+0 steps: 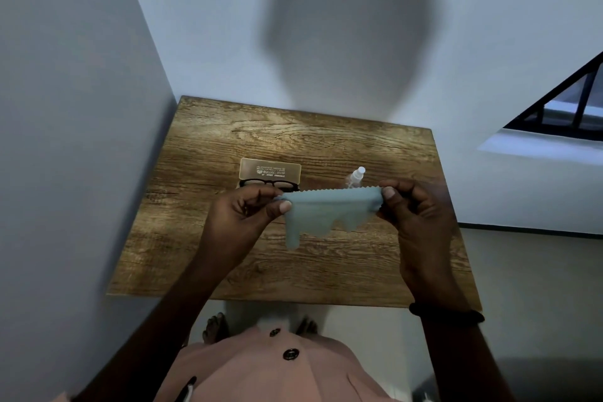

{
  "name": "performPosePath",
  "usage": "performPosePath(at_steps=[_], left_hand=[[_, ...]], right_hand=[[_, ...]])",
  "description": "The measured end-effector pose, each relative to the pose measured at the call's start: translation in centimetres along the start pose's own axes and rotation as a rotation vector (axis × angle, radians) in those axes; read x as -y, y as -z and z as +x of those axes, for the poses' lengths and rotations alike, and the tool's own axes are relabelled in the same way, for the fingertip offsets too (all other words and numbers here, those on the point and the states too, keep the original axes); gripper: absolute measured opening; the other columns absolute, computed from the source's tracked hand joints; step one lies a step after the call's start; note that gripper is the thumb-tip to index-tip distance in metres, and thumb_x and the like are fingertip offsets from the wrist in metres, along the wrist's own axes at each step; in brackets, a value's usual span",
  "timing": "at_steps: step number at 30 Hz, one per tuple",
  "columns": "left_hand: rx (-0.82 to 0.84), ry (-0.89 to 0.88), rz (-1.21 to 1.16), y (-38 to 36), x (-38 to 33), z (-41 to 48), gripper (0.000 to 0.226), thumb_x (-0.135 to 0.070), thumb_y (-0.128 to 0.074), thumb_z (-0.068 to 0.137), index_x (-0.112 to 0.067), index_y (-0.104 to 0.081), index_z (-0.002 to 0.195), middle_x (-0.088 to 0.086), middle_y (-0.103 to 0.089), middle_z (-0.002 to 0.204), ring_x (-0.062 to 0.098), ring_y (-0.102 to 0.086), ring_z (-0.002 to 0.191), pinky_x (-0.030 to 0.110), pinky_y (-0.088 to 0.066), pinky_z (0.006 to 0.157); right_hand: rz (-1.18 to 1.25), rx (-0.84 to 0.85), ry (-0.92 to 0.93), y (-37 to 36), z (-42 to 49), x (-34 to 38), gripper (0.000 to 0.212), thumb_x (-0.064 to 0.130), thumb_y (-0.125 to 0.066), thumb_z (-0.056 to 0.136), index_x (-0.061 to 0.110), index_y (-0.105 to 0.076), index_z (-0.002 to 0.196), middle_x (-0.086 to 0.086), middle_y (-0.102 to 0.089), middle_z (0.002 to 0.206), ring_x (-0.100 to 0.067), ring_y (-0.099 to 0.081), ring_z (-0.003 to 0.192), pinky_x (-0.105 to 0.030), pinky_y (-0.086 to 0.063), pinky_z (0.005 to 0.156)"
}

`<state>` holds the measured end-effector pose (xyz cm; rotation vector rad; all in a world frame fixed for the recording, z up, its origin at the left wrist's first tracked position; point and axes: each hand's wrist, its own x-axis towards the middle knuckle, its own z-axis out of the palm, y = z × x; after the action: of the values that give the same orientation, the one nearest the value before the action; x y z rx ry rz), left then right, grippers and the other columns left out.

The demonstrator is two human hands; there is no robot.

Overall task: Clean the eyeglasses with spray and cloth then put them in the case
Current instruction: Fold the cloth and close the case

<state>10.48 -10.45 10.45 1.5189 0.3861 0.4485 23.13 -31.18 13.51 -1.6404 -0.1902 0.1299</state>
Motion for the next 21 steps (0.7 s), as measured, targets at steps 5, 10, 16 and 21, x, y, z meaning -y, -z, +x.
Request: performPosePath(at_steps=[5,10,16,21], left_hand=[[-0.030,0.003,0.044,0.5,0.4,-0.1,0.015,-0.008,-0.076,0.084,-0.013,-0.077,0.099,-0.006,-0.080,0.096,0.007,-0.075,0.089,0.015,-0.057,0.074],[-0.046,-0.057,0.119,0.8,0.4,-0.2,0.021,-0.008,-0.074,0.087,-0.026,-0.076,0.098,-0.016,-0.079,0.099,0.004,-0.074,0.093,0.015,-0.056,0.079],[0.008,-0.261,0.426,2.3,1.6,-1.0,0.019,-0.029,-0.072,0.089,-0.020,-0.079,0.105,-0.016,-0.076,0.103,0.000,-0.072,0.096,0.018,-0.055,0.083],[0.046,-0.080,0.506,3.0,3.8,-2.4,0.020,-0.039,-0.076,0.086,-0.030,-0.077,0.104,-0.023,-0.073,0.098,-0.003,-0.070,0.093,0.012,-0.053,0.078]], right_hand=[[-0.025,-0.004,0.011,-0.1,-0.2,-0.1,0.017,0.003,-0.061,0.096,0.016,-0.071,0.097,0.014,-0.075,0.088,-0.006,-0.070,0.087,-0.027,-0.060,0.076],[-0.062,-0.012,0.062,0.0,-0.1,-0.1,0.014,0.003,-0.062,0.095,0.012,-0.071,0.099,0.015,-0.075,0.088,-0.007,-0.070,0.089,-0.024,-0.060,0.075],[-0.120,0.180,-0.001,1.1,-0.7,-1.1,0.025,-0.002,-0.061,0.094,0.021,-0.071,0.092,0.013,-0.076,0.086,-0.002,-0.068,0.081,-0.018,-0.056,0.071],[-0.122,0.285,-0.133,1.8,-0.9,-2.5,0.017,-0.001,-0.062,0.093,0.012,-0.073,0.092,0.003,-0.076,0.082,-0.006,-0.069,0.074,-0.018,-0.055,0.065]])
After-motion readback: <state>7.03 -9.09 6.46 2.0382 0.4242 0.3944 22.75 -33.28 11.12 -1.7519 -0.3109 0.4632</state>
